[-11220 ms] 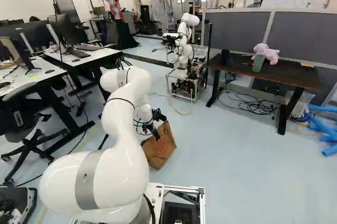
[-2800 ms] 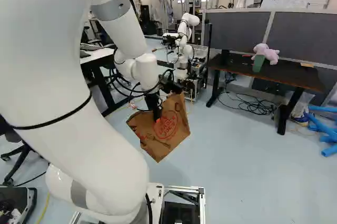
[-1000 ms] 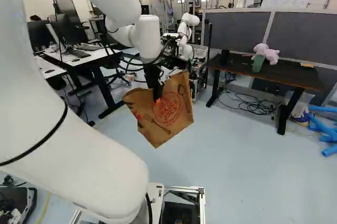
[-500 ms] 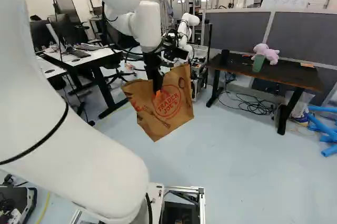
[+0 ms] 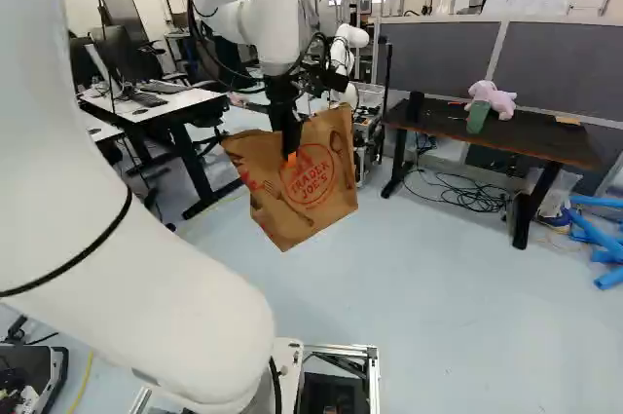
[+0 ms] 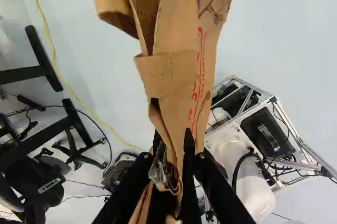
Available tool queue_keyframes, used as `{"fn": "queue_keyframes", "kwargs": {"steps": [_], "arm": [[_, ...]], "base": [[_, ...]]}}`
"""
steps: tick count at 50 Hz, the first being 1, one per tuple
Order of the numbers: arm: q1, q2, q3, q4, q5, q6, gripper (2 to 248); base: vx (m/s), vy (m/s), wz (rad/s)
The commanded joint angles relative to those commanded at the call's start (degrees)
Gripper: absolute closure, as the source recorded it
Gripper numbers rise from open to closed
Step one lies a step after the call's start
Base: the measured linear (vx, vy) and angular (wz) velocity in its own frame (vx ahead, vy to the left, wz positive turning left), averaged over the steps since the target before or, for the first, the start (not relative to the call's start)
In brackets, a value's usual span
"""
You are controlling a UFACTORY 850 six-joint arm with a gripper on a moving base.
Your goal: Pick up the bag on the ground and place it on the table
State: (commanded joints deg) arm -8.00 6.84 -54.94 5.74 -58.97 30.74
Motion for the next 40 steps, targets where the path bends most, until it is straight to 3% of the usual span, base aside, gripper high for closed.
{"fn": "queue_keyframes", "kwargs": {"steps": [40], "arm": [[0.24,-0.68,-8.31,0.00,-8.73,0.00,227]], "base": [[0.000,0.000,0.000]]}}
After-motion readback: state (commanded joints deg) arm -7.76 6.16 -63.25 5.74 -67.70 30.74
